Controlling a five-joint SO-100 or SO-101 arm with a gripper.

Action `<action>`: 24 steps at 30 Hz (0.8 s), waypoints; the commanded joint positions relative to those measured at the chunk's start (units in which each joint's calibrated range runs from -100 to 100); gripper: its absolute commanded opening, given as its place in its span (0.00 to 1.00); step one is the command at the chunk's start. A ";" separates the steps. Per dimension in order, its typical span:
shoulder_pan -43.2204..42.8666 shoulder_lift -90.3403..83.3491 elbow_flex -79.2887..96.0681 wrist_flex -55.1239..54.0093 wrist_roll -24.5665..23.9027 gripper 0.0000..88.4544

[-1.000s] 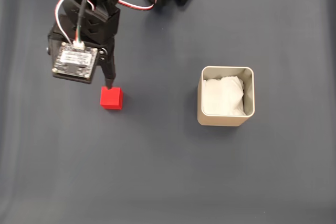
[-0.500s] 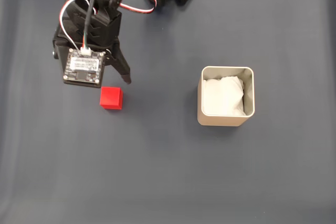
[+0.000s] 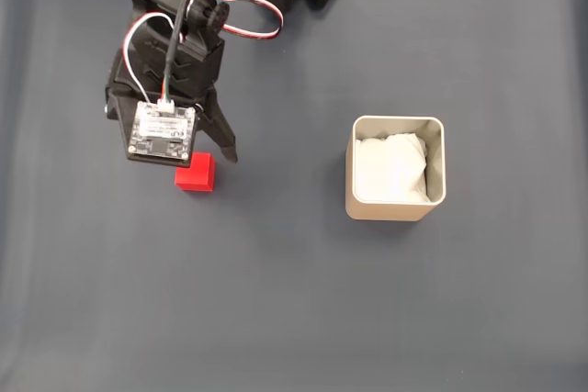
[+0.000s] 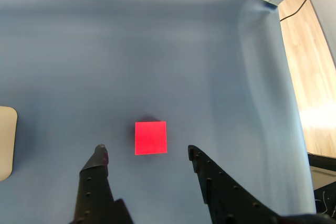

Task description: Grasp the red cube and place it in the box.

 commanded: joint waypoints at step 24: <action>-2.91 5.05 -1.05 -6.16 -2.10 0.43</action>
